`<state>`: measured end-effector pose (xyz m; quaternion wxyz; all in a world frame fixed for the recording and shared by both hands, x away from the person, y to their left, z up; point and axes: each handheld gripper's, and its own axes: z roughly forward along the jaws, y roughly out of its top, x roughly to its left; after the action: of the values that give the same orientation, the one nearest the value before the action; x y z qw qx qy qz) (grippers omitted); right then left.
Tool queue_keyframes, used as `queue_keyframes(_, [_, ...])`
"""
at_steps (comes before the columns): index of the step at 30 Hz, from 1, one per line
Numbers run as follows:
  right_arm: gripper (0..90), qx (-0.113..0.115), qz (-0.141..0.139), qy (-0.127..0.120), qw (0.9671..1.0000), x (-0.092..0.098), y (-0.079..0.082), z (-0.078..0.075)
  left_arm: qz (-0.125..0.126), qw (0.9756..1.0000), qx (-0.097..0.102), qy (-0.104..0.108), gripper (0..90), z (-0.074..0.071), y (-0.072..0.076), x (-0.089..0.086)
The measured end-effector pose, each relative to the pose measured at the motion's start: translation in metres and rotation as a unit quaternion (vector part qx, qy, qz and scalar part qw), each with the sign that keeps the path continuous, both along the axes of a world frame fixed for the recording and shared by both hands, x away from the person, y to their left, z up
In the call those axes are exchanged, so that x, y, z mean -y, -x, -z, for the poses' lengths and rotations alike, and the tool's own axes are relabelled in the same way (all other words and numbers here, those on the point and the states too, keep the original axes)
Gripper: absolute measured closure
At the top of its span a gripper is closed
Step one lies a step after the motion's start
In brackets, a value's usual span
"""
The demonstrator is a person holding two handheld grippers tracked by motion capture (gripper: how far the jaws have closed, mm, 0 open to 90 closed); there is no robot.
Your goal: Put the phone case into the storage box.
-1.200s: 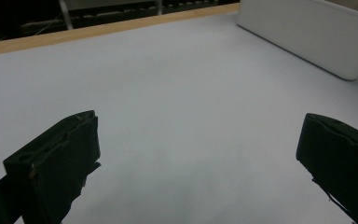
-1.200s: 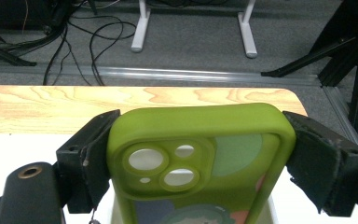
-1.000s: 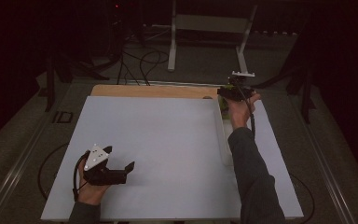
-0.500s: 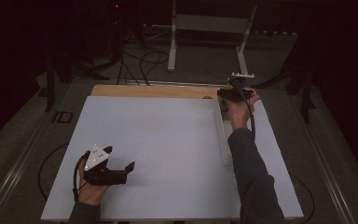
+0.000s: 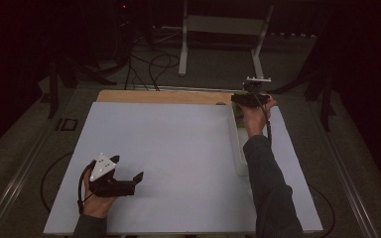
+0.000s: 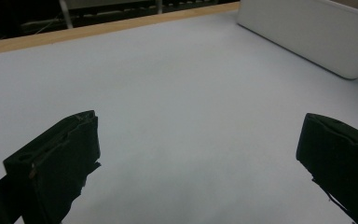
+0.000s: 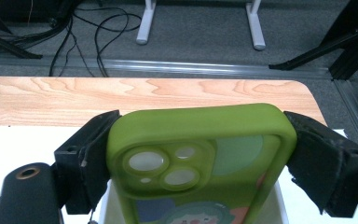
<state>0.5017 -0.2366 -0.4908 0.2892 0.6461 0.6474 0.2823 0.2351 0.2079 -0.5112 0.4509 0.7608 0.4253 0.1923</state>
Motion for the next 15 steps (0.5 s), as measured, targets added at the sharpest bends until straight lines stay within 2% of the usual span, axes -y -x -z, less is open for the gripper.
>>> queue_keyframes(15, [14.4,-0.016,-0.008,-0.001,0.9998,-0.0013,-0.0052,-0.0003,-0.002,1.0,0.001,0.002,0.0,-0.0007,0.0003,-0.0015])
